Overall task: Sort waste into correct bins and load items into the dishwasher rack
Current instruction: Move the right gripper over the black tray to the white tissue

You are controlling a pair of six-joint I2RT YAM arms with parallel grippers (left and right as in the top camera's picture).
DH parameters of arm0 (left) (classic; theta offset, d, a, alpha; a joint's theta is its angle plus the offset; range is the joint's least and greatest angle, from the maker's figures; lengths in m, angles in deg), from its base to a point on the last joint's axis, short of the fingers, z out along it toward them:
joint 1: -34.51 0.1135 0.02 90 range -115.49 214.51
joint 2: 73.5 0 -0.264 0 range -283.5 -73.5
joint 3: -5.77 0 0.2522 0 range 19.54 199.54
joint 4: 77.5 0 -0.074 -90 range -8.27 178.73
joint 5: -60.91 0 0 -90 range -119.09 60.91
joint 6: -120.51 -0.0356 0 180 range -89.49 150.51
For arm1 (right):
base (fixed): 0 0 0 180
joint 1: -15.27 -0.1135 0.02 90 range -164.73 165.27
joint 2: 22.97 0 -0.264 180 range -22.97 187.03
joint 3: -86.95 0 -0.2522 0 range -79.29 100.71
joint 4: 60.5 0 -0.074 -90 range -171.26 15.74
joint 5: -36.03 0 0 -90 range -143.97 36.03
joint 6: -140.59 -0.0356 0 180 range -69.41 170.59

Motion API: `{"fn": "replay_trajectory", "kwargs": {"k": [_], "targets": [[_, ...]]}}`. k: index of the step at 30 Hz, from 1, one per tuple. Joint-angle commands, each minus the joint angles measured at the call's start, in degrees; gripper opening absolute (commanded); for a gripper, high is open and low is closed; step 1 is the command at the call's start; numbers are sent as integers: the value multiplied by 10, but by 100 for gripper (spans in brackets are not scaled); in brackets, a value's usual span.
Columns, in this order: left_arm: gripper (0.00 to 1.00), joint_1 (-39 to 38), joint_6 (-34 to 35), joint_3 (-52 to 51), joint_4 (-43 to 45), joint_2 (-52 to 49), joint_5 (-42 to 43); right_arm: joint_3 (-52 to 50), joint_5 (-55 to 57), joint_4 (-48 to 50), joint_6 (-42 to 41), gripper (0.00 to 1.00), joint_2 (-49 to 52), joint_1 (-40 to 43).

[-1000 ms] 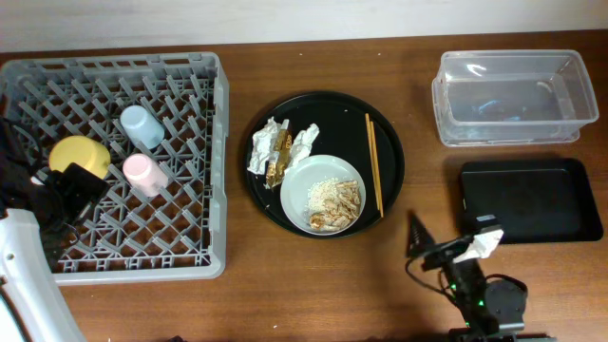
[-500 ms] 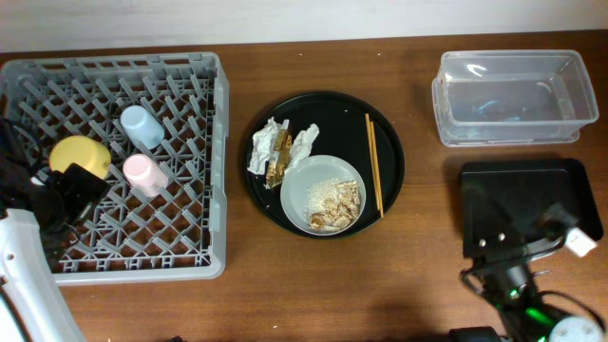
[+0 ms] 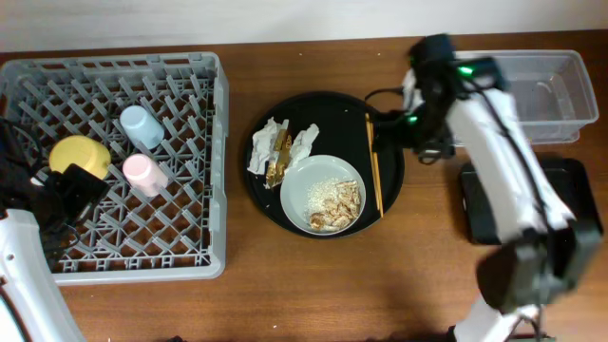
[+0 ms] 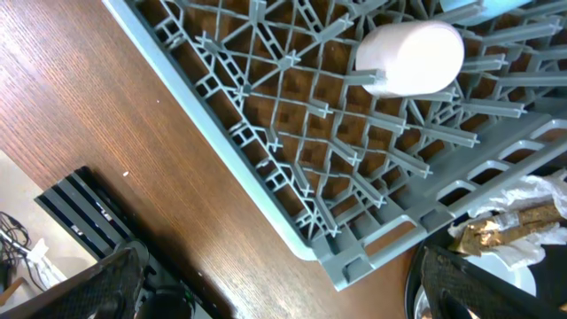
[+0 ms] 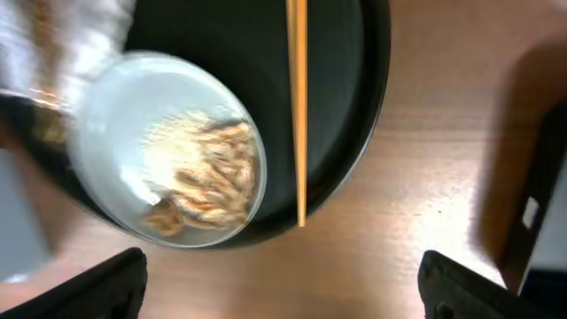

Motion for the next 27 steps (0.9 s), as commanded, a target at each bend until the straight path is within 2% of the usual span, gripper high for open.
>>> {"fn": "replay_trajectory", "kwargs": {"k": [1, 6, 15, 16, 18, 19, 22, 26, 27], "targets": [[100, 1, 5, 2, -1, 7, 0, 10, 29, -8, 10, 98, 73, -16], [100, 1, 5, 2, -1, 7, 0, 8, 40, 58, 10, 98, 129, -16], [100, 1, 5, 2, -1, 7, 0, -17, 71, 81, 10, 99, 155, -17], [100, 1, 5, 2, -1, 7, 0, -21, 70, 83, 10, 97, 155, -17], [100, 2, 5, 2, -1, 7, 0, -23, 70, 86, 10, 79, 155, -17], [100, 1, 5, 2, -1, 7, 0, -23, 70, 91, 10, 66, 155, -17], [100, 1, 5, 2, -1, 7, 0, -23, 43, 102, 10, 55, 155, -19], [100, 1, 5, 2, -1, 7, 0, -23, 35, 106, 38, 56, 155, -70], [100, 1, 5, 2, -1, 7, 0, -23, 35, 107, 38, 60, 155, -85]]}}
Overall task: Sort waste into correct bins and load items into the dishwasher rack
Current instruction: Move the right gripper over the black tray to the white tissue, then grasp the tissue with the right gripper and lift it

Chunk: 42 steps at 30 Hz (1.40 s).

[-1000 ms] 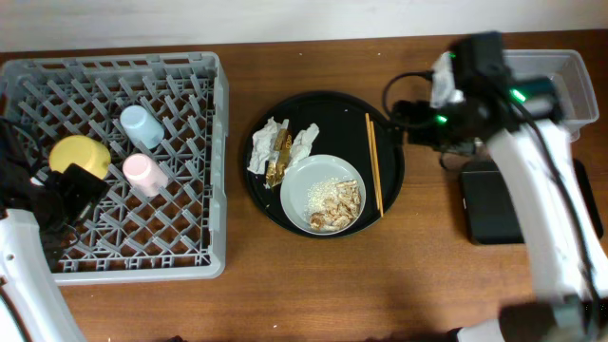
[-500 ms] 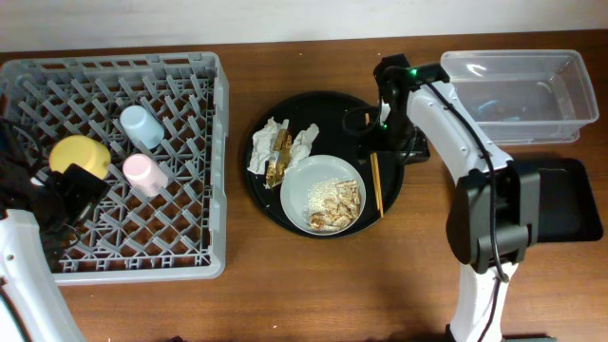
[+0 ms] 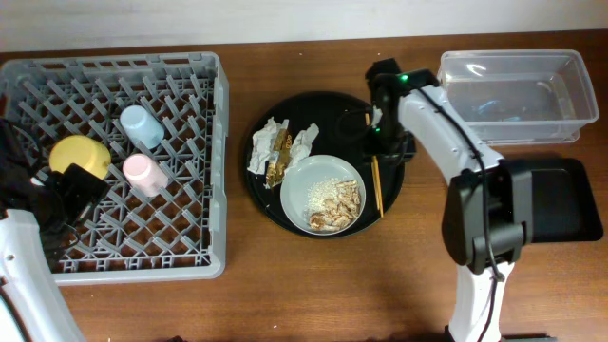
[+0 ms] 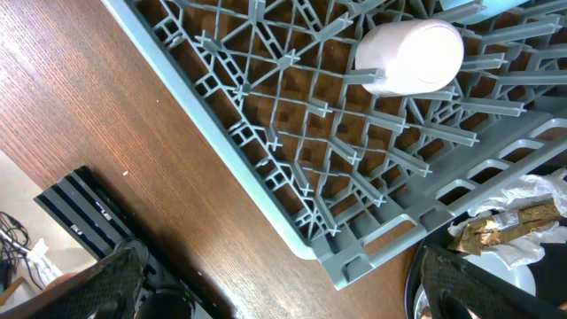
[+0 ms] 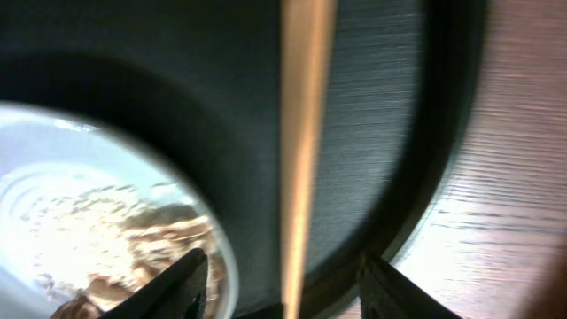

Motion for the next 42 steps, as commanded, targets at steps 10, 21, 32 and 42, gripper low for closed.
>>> {"fn": "replay_trajectory", "kwargs": {"k": [10, 21, 32, 42], "targets": [[100, 1, 5, 2, -1, 7, 0, -4, -57, 248, -95, 79, 8, -166], [100, 1, 5, 2, -1, 7, 0, -4, 37, 303, -139, 72, 65, -179], [100, 1, 5, 2, -1, 7, 0, 22, 44, 253, -139, 4, 47, -183], [100, 1, 5, 2, -1, 7, 0, 325, 42, -40, -139, 4, 15, -2]]}}
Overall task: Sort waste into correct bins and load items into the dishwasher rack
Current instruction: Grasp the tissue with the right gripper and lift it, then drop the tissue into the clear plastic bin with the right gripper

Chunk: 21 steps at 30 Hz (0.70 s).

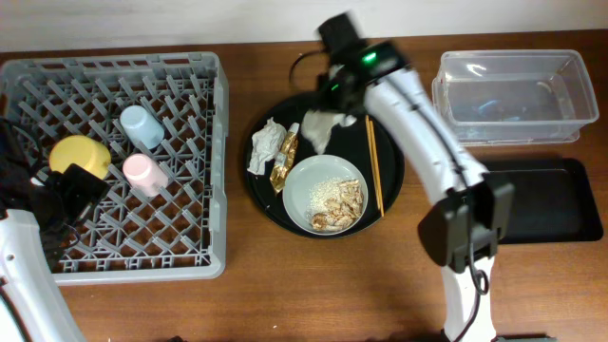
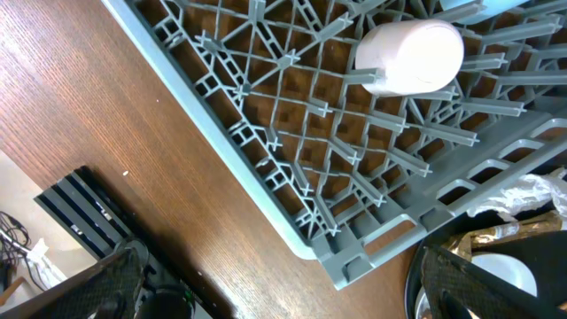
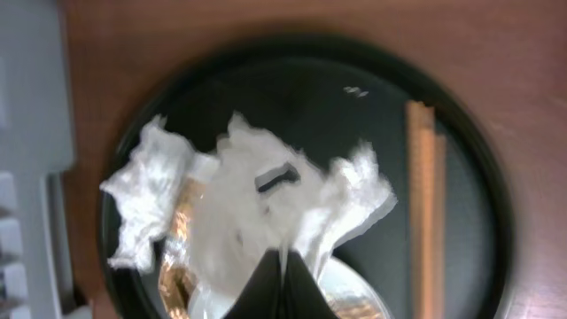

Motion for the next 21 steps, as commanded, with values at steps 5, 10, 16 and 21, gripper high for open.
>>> {"fn": "replay_trajectory", "kwargs": {"k": [5, 10, 16, 21], "targets": [[100, 2, 5, 2, -1, 7, 0, 103, 3, -116, 8, 4, -21, 252], [100, 1, 5, 2, 0, 7, 0, 102, -61, -151, 30, 4, -21, 401], [100, 1, 5, 2, 0, 7, 0, 102, -74, -185, 30, 4, -21, 491], [100, 1, 5, 2, 0, 7, 0, 102, -189, -149, 50, 4, -21, 502]]}}
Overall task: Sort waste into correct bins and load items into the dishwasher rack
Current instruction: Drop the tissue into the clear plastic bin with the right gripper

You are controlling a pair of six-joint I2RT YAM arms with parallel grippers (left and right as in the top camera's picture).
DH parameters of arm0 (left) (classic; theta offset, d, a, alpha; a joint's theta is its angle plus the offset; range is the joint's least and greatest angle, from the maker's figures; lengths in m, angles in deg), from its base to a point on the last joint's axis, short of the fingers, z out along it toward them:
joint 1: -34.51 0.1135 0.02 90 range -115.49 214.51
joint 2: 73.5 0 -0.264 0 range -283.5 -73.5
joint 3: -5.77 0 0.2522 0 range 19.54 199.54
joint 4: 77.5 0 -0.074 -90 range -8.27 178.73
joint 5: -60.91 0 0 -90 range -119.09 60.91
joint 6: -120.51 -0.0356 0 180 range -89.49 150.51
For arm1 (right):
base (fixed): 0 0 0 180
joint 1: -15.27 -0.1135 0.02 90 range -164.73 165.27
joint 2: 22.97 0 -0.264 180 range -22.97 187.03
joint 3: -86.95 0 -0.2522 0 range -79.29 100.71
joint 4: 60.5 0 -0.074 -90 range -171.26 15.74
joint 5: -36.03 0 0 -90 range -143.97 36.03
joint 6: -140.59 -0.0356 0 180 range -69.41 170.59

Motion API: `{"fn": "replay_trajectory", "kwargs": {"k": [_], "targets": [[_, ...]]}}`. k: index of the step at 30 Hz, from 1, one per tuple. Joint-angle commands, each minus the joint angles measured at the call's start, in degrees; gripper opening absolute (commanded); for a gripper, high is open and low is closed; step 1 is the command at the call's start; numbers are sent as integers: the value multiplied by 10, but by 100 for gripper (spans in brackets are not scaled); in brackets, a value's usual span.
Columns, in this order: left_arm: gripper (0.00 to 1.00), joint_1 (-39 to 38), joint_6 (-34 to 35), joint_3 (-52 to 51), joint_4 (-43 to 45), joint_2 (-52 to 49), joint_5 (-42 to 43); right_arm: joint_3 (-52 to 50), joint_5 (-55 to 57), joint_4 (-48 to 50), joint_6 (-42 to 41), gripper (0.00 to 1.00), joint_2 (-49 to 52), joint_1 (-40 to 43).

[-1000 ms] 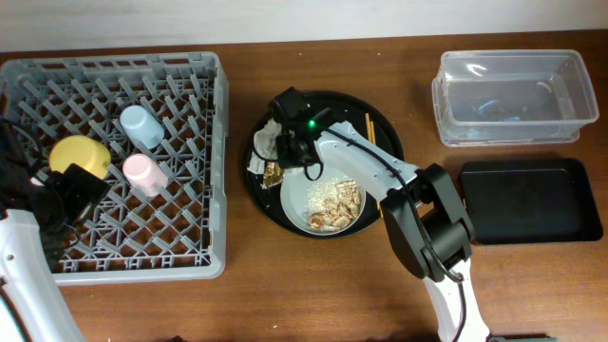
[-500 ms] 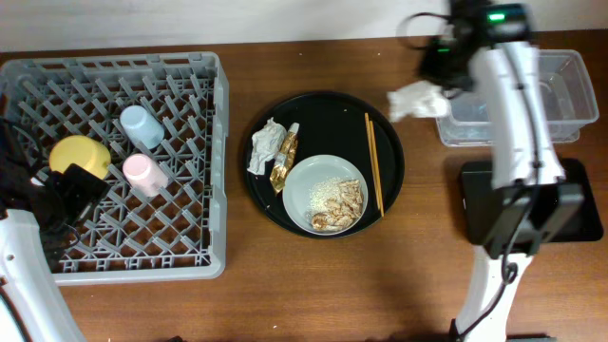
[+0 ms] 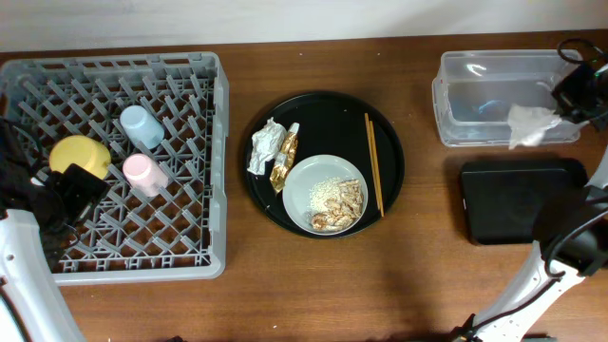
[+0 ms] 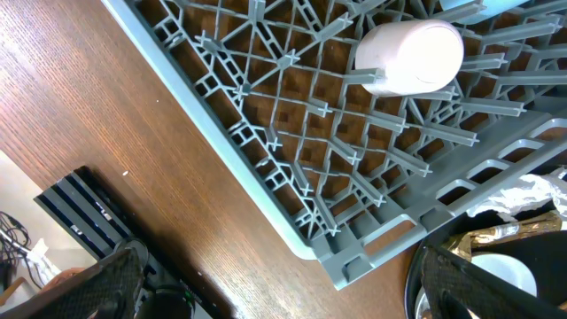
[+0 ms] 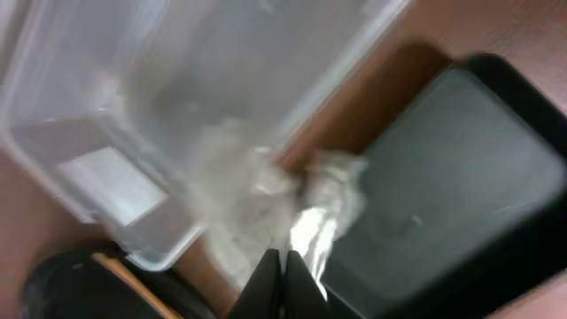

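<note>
My right gripper (image 5: 283, 270) is shut on a white crumpled tissue (image 5: 266, 190), which hangs over the near rim of the clear bin (image 3: 494, 95), just above the black bin (image 3: 518, 199). In the overhead view the tissue (image 3: 532, 123) shows at the far right. The black round tray (image 3: 328, 104) holds another crumpled tissue (image 3: 266, 144), a gold wrapper (image 3: 284, 159), chopsticks (image 3: 374, 176) and a white plate (image 3: 304, 185) of food scraps. My left gripper (image 4: 283, 283) is open over the front left of the grey rack (image 3: 114, 256), holding nothing.
In the rack lie a blue cup (image 3: 140, 125), a pink cup (image 3: 144, 173) and a yellow bowl (image 3: 78, 155). Bare brown table lies between the tray and the bins. My right arm reaches in from the right edge of the overhead view.
My right gripper, shut on the white tissue, was above the back of the tray; now it is at the far right, over the clear bin's near rim. The left arm has not moved.
My right gripper was open above the tray's right side by the chopsticks, then low over them. After that it was shut on a tissue held above the tray. One tissue is now gone from the tray and hangs by the bins.
</note>
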Motion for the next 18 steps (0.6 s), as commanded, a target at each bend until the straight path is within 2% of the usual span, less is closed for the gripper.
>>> {"fn": "replay_trajectory", "kwargs": {"k": [1, 2, 4, 6, 9, 10, 12, 13, 15, 18], "targets": [[100, 1, 5, 2, -1, 7, 0, 12, -152, 52, 23, 4, -16, -7], [100, 1, 5, 2, -1, 7, 0, 12, -183, 102, 21, 4, -16, -12], [100, 1, 5, 2, -1, 7, 0, 10, -173, 172, 16, 7, -12, -30], [100, 2, 5, 2, -1, 7, 0, 3, -106, 223, 16, 8, -3, -59], [100, 1, 5, 2, -1, 7, 0, -7, 30, 229, 17, 10, 20, -97], [100, 1, 5, 2, -1, 7, 0, -12, 41, 230, 16, 19, 24, -103], [100, 1, 5, 2, -1, 7, 0, -17, 43, 223, 17, 54, 34, -114], [100, 1, 5, 2, -1, 7, 0, -17, 43, 218, 17, 66, 34, -117], [100, 1, 5, 2, -1, 7, 0, -17, 21, 213, 17, 76, 32, -117], [100, 1, 5, 2, -1, 7, 0, -17, -134, 178, 49, 77, 31, -118]]}}
